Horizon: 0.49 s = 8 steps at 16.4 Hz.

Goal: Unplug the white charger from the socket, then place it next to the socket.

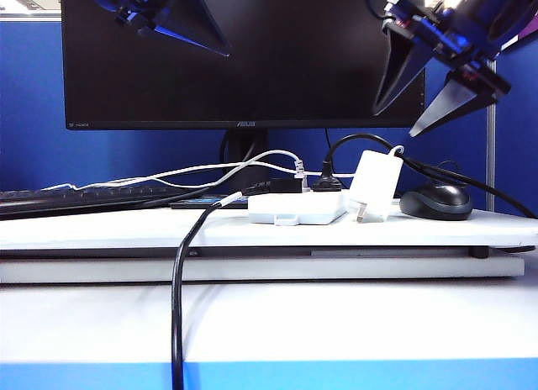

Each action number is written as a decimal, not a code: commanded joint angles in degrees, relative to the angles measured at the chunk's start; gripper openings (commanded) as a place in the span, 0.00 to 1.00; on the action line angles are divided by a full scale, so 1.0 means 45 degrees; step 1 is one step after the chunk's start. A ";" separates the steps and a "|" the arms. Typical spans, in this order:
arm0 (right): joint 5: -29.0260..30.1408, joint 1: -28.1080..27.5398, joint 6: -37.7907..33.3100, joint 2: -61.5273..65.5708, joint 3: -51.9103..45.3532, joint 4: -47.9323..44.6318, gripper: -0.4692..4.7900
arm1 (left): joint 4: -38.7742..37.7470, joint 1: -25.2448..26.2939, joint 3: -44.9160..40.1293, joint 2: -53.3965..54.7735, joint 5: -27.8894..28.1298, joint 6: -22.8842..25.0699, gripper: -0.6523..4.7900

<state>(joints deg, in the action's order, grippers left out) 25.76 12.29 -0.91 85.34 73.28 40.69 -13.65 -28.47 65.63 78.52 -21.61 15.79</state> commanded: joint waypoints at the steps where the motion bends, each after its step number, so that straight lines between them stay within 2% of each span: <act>1: -0.1005 0.0005 0.0928 -0.0102 0.0369 0.1540 0.69 | 0.0097 0.0005 0.0136 -0.0087 -0.0053 -0.0024 0.11; 4: -0.0952 0.0015 0.0933 -0.0102 0.0369 0.2127 0.66 | 0.0131 0.0000 0.0146 -0.0087 -0.0053 -0.0024 0.11; 7: -0.0345 0.0024 0.0928 -0.0102 0.0364 0.2273 0.38 | 0.0131 0.0000 0.0146 -0.0087 -0.0049 -0.0029 0.11; 8: -0.0340 0.0039 0.0928 -0.0097 0.0364 0.2268 0.17 | 0.0131 0.0000 0.0151 -0.0087 -0.0049 -0.0024 0.11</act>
<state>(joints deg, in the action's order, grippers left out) 23.70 12.36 2.94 85.14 74.65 50.96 -13.65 -28.45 66.00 78.50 -21.63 15.81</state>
